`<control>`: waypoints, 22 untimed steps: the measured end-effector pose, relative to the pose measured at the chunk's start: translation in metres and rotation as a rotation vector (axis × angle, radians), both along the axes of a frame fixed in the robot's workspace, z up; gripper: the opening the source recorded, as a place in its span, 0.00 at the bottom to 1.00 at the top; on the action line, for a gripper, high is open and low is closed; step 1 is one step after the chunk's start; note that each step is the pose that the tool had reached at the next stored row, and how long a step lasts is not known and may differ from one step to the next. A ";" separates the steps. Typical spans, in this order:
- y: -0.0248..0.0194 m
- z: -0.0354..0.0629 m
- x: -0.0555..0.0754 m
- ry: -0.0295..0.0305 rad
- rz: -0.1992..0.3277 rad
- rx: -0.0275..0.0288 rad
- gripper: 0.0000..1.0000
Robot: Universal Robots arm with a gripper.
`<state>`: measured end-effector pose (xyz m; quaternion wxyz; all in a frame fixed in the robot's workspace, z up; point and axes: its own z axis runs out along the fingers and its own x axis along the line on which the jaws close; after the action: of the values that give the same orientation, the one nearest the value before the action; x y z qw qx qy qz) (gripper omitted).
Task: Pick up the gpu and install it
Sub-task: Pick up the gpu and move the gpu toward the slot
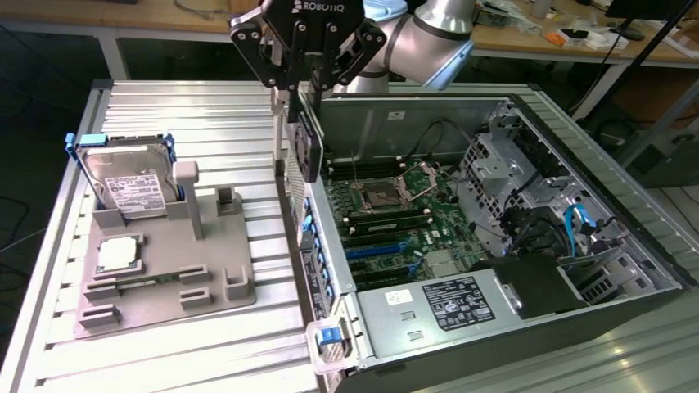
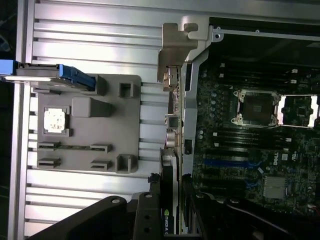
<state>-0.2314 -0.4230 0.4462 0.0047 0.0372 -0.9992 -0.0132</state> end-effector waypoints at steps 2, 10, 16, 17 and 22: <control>0.0000 0.0000 0.003 0.0000 0.000 0.0000 0.27; 0.0000 -0.0006 0.025 -0.0006 0.000 0.0000 0.27; 0.0000 -0.0008 0.044 -0.0018 0.000 0.0000 0.27; 0.0000 -0.0008 0.049 -0.0019 0.000 0.0000 0.27; 0.0000 -0.0009 0.064 -0.0029 0.000 0.0000 0.27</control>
<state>-0.1674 -0.4229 0.4453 0.0033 0.0372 -0.9992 -0.0132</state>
